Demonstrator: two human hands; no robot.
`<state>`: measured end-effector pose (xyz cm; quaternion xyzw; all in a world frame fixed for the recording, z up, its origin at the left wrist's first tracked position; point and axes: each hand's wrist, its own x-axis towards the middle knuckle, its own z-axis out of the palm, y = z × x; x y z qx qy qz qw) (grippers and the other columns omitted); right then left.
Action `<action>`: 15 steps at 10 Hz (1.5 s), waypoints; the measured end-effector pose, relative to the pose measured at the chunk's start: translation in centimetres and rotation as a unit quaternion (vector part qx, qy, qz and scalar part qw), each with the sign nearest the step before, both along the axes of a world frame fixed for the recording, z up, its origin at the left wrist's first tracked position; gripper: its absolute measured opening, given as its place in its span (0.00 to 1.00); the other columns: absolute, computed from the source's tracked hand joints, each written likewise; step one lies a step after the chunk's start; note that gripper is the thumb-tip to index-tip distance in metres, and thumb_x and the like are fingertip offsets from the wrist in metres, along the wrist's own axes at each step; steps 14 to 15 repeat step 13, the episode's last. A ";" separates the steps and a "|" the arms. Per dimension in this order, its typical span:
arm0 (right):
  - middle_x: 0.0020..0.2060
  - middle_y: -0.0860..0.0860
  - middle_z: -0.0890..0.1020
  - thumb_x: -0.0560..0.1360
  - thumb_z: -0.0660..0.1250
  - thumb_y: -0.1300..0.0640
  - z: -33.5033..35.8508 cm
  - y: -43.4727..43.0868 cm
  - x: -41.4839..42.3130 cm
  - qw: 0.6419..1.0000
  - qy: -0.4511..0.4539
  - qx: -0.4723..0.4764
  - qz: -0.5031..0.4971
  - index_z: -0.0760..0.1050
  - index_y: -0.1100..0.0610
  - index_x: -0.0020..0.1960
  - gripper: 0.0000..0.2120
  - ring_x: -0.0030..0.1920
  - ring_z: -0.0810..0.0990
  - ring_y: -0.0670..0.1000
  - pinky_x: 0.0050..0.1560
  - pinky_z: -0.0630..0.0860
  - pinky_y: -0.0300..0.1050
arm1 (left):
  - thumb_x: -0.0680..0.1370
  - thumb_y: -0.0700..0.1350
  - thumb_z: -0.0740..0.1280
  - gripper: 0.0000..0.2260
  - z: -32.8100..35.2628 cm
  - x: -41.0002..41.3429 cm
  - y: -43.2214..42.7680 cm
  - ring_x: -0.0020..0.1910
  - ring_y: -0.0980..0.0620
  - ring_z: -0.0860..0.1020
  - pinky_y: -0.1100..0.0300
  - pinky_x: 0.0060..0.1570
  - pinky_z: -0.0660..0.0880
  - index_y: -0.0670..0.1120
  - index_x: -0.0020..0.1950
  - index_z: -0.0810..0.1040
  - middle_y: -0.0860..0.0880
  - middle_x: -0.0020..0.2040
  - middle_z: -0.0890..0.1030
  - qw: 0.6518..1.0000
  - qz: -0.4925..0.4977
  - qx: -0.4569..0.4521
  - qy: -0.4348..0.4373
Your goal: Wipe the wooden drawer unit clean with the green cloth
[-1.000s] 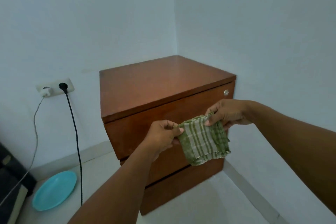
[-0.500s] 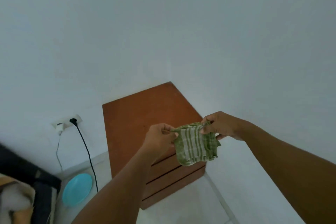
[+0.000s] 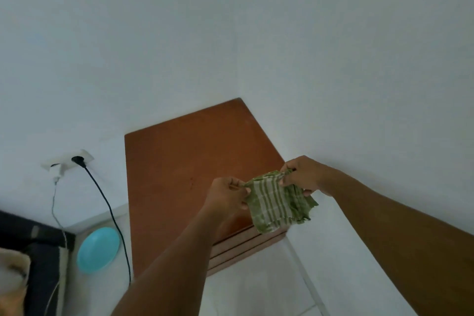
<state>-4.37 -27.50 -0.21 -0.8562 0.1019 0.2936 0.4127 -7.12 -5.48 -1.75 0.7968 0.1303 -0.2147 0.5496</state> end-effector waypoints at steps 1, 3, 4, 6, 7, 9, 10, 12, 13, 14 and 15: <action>0.45 0.56 0.82 0.75 0.71 0.58 -4.0 0.0 2.8 0.999 0.009 -0.036 -0.004 0.81 0.53 0.52 0.05 0.41 0.79 0.54 0.36 0.76 0.45 | 0.79 0.38 0.71 0.03 -4.0 2.8 -0.5 0.28 0.54 0.80 0.67 0.24 0.72 0.39 0.47 0.79 0.43 0.37 0.82 0.999 -0.012 0.010 0.040; 0.52 0.52 0.83 0.77 0.66 0.58 -9.9 0.5 4.8 0.979 -0.128 -0.161 0.010 0.79 0.54 0.56 0.09 0.53 0.81 0.55 0.54 0.79 0.49 | 0.79 0.42 0.68 0.03 -8.9 7.5 -1.7 0.41 0.48 0.82 0.54 0.42 0.80 0.44 0.46 0.79 0.45 0.44 0.83 0.992 -0.054 0.115 -0.003; 0.60 0.55 0.79 0.77 0.63 0.58 -12.1 1.7 4.1 0.945 -0.252 -0.207 -0.001 0.75 0.54 0.64 0.16 0.61 0.77 0.57 0.60 0.77 0.55 | 0.81 0.47 0.63 0.12 -9.2 7.7 -2.0 0.57 0.44 0.77 0.52 0.52 0.74 0.45 0.62 0.75 0.46 0.60 0.78 0.935 -0.153 0.285 -0.143; 0.77 0.58 0.65 0.82 0.52 0.49 -15.7 2.8 1.5 0.866 -0.377 -0.303 0.129 0.64 0.59 0.77 0.26 0.78 0.62 0.58 0.73 0.67 0.60 | 0.80 0.63 0.32 0.40 -11.0 4.6 -2.0 0.80 0.39 0.53 0.40 0.77 0.54 0.39 0.81 0.57 0.39 0.81 0.56 0.810 -0.381 0.361 -0.263; 0.78 0.57 0.63 0.84 0.48 0.49 -17.8 2.2 0.2 0.863 -0.352 -0.319 0.174 0.61 0.60 0.78 0.26 0.79 0.60 0.58 0.75 0.65 0.61 | 0.81 0.63 0.29 0.41 -12.8 3.8 -1.8 0.79 0.40 0.56 0.38 0.75 0.58 0.38 0.79 0.61 0.40 0.80 0.59 0.810 -0.403 0.360 -0.229; 0.79 0.56 0.60 0.84 0.48 0.48 -19.1 1.2 -0.1 0.876 -0.306 -0.315 0.197 0.57 0.59 0.80 0.28 0.80 0.56 0.56 0.77 0.61 0.59 | 0.82 0.56 0.38 0.30 -15.0 3.8 -1.1 0.81 0.44 0.40 0.44 0.79 0.48 0.43 0.82 0.45 0.44 0.82 0.44 0.797 -0.426 0.386 -0.183; 0.78 0.55 0.63 0.82 0.48 0.48 -17.9 1.1 0.5 0.876 -0.284 -0.322 0.220 0.61 0.59 0.79 0.28 0.79 0.61 0.56 0.75 0.64 0.59 | 0.73 0.63 0.21 0.41 -12.6 4.1 -1.7 0.80 0.46 0.35 0.49 0.79 0.38 0.45 0.82 0.39 0.45 0.82 0.38 0.802 -0.436 0.379 -0.155; 0.78 0.54 0.65 0.80 0.56 0.47 -10.5 1.4 2.7 0.895 -0.122 -0.312 0.294 0.57 0.53 0.80 0.30 0.77 0.64 0.56 0.76 0.63 0.53 | 0.62 0.81 0.28 0.58 -3.4 4.0 -1.4 0.82 0.43 0.45 0.44 0.79 0.47 0.46 0.82 0.45 0.45 0.83 0.44 0.829 -0.446 0.337 -0.033; 0.78 0.54 0.63 0.81 0.59 0.50 -3.5 2.6 3.4 0.931 -0.006 -0.254 0.262 0.55 0.49 0.81 0.30 0.74 0.67 0.57 0.72 0.66 0.48 | 0.83 0.56 0.57 0.28 1.5 4.1 -0.2 0.77 0.41 0.62 0.44 0.73 0.63 0.46 0.80 0.58 0.43 0.80 0.61 0.815 -0.433 0.386 -0.015; 0.78 0.54 0.63 0.81 0.59 0.50 -3.5 2.6 3.4 0.931 -0.006 -0.254 0.262 0.55 0.49 0.81 0.30 0.74 0.67 0.57 0.72 0.66 0.48 | 0.83 0.56 0.57 0.28 1.5 4.1 -0.2 0.77 0.41 0.62 0.44 0.73 0.63 0.46 0.80 0.58 0.43 0.80 0.61 0.815 -0.433 0.386 -0.015; 0.78 0.54 0.63 0.81 0.59 0.50 -3.5 2.6 3.4 0.931 -0.006 -0.254 0.262 0.55 0.49 0.81 0.30 0.74 0.67 0.57 0.72 0.66 0.48 | 0.83 0.56 0.57 0.28 1.5 4.1 -0.2 0.77 0.41 0.62 0.44 0.73 0.63 0.46 0.80 0.58 0.43 0.80 0.61 0.815 -0.433 0.386 -0.015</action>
